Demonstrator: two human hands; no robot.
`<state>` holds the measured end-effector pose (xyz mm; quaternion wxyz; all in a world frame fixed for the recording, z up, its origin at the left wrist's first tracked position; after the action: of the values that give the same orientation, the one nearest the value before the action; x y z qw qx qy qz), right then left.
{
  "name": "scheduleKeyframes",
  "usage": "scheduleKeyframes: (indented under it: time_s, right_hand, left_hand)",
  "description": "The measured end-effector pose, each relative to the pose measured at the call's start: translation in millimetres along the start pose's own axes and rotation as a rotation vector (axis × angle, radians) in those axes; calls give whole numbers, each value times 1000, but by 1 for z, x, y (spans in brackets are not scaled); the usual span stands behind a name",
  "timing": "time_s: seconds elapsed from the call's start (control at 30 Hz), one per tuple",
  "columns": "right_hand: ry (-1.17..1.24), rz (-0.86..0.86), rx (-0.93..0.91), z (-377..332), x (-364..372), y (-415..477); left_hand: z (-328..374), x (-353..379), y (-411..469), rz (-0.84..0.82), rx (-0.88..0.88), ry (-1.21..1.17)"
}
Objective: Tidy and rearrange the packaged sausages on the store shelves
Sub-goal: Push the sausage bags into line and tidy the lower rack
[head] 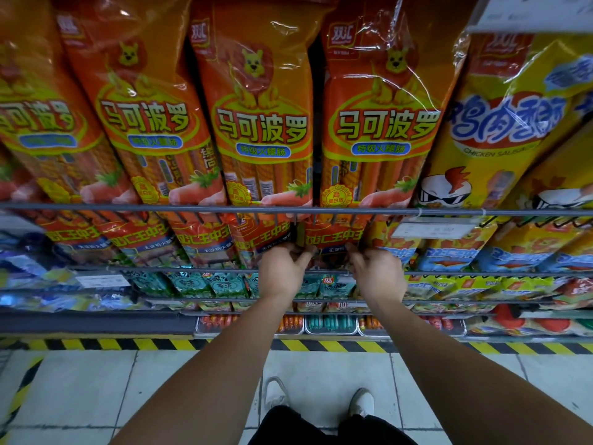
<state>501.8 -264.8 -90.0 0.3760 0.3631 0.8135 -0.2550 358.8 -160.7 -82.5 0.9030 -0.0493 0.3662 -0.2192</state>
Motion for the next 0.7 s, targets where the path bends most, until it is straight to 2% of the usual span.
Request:
scheduleKeyframes:
  time_s: [0.13, 0.27, 0.43, 0.7]
  right_hand:
    - [-54, -7, -47, -5, -1, -8]
    - [-64, -33, -194, -18, 12, -28]
    - [81, -156, -392, -57, 34, -51]
    - [167, -363, -175, -102, 63, -37]
  left_hand:
    - [-16, -20, -11, 129, 39, 3]
    - [-33, -39, -22, 273, -14, 13]
    - [-44, -56, -29, 398, -71, -3]
    - [-49, -64, -17, 304, -16, -55]
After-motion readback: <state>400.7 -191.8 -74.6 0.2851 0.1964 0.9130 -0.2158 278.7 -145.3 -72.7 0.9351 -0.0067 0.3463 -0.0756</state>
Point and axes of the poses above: each hand's wrist, its own y-axis towards the middle knuckle, its own x-axis out of the palm, z = x × y, the point moved 1 cm from there along y, towards the middle knuckle, and after that the axes turned 1 degree about -z, right-handed, at the moved point
